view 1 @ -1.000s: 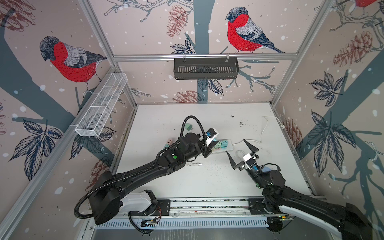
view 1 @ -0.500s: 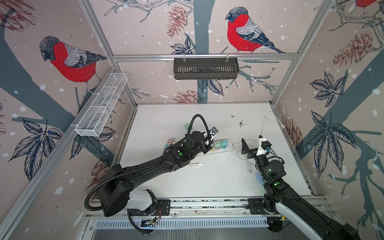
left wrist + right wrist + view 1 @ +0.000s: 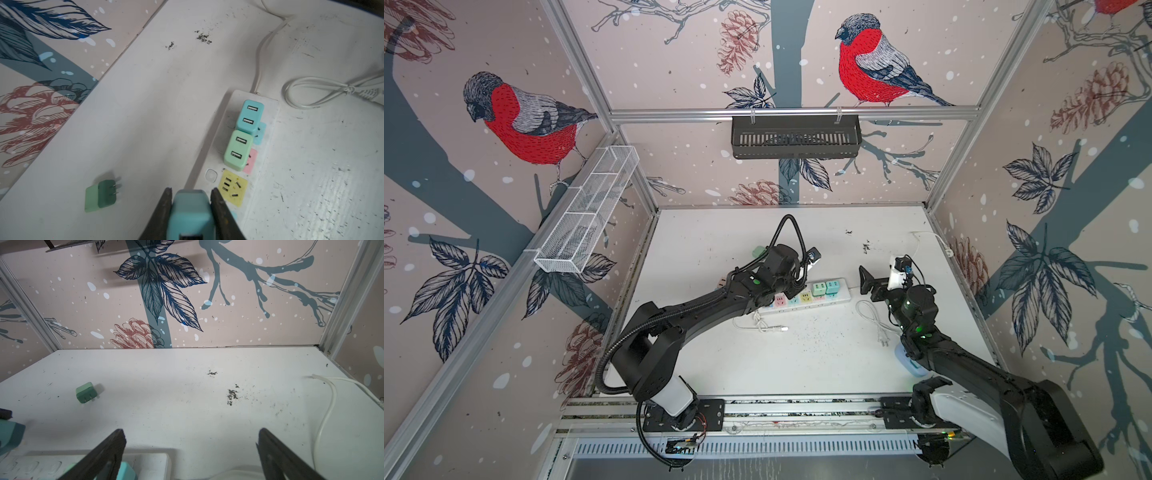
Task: Insert the plug
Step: 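Lower the teal adapter into the socket beside the light-green adapter with the left gripper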
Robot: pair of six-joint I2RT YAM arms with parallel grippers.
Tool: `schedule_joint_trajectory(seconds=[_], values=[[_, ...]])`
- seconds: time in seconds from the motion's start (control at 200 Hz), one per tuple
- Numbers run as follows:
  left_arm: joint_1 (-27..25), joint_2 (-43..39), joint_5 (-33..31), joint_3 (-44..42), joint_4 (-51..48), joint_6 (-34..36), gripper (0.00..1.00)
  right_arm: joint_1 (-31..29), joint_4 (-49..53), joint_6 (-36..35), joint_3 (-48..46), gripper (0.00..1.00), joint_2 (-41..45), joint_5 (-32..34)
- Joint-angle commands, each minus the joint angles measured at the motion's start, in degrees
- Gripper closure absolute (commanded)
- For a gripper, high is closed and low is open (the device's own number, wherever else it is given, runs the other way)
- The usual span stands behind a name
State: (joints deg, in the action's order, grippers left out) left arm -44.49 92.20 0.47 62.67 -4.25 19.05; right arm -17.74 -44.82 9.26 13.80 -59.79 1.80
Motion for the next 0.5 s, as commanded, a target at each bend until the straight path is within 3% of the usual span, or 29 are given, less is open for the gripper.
schedule_joint_trajectory(seconds=[0.0, 0.495], values=[[0.22, 2.76, 3.20, 2.58, -4.19, 1.86, 1.00, 0.04, -1.78, 0.85, -0.70, 0.00, 0.21, -3.57], [0.30, 6.39, 12.57, 4.22, -6.08, 8.92, 1.00, -0.02, -6.07, 2.17, -6.42, 0.00, 6.35, -1.02]])
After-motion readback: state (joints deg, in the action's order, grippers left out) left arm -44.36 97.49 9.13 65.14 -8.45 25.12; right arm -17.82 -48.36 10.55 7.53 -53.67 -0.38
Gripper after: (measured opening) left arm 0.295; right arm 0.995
